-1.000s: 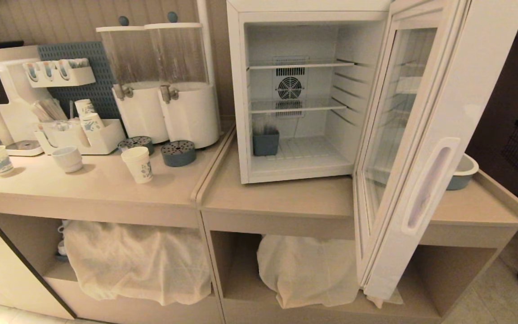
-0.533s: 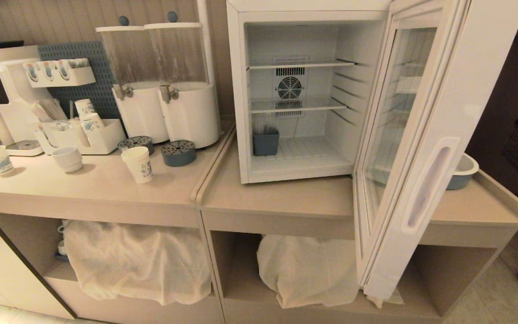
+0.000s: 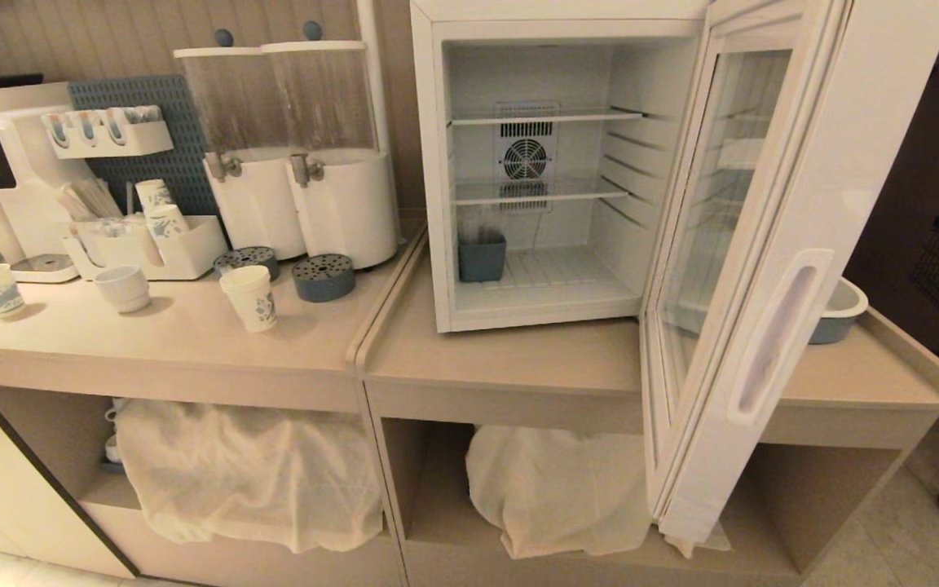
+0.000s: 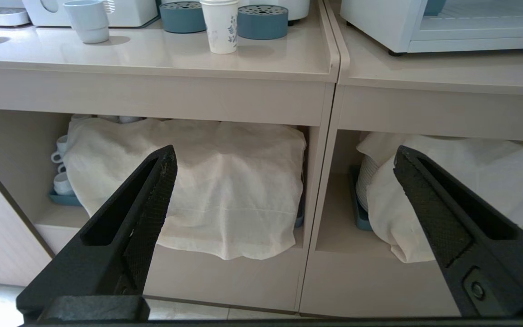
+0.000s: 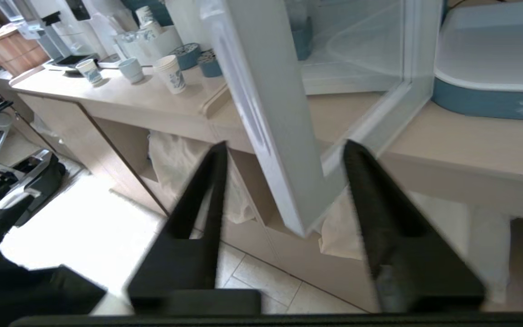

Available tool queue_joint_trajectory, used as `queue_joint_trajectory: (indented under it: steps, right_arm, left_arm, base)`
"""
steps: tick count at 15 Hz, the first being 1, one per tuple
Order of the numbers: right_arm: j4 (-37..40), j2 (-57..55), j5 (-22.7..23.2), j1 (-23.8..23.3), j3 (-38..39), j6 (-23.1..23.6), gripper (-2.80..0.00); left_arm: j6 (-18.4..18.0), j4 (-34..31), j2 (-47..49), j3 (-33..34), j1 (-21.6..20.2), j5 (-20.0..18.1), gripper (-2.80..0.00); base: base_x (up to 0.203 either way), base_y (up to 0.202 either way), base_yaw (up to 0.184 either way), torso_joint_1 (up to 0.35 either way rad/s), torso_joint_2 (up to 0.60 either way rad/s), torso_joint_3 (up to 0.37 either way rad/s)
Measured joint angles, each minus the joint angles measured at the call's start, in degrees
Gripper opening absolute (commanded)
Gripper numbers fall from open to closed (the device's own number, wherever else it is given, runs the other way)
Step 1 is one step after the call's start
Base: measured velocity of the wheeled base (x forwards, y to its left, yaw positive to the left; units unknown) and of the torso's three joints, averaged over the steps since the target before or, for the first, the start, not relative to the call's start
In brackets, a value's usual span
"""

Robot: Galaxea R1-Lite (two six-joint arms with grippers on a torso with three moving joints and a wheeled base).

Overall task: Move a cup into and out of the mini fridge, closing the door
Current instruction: Close the freezer door

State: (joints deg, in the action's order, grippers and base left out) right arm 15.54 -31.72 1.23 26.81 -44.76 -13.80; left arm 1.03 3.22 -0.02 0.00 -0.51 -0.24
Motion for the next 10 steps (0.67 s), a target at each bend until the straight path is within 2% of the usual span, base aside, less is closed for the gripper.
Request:
queue_joint_trajectory:
  steps: [2,5,8,10]
  right_arm:
    - [-3.8,-5.0,0.9,0.1,-0.5,0.1,-2.80]
    - [-9.4,-12.6,6.2,-0.6,-1.0,2.1,-2.80]
    - [-15.6,-17.4,15.0,-8.1,0.9,3.9,-2.80]
    - [-19.8,-19.3,24.1,-19.1,3.4,5.5,-2.80]
  left_arm:
    - [0.0,0.0,0.0,0.0,0.0,0.0,0.00]
    - [0.0,0.0,0.0,0.0,0.0,0.0,0.00]
    - [0.0,0.0,0.0,0.0,0.0,0.0,0.00]
    - [0.0,0.0,0.0,0.0,0.0,0.0,0.00]
  base:
    - [0.000,0.000,0.000,0.000,0.00,0.000]
    - [0.000,0.000,0.000,0.000,0.00,0.000]
    - [0.000,0.000,0.000,0.000,0.00,0.000]
    - [0.000,0.000,0.000,0.000,0.00,0.000]
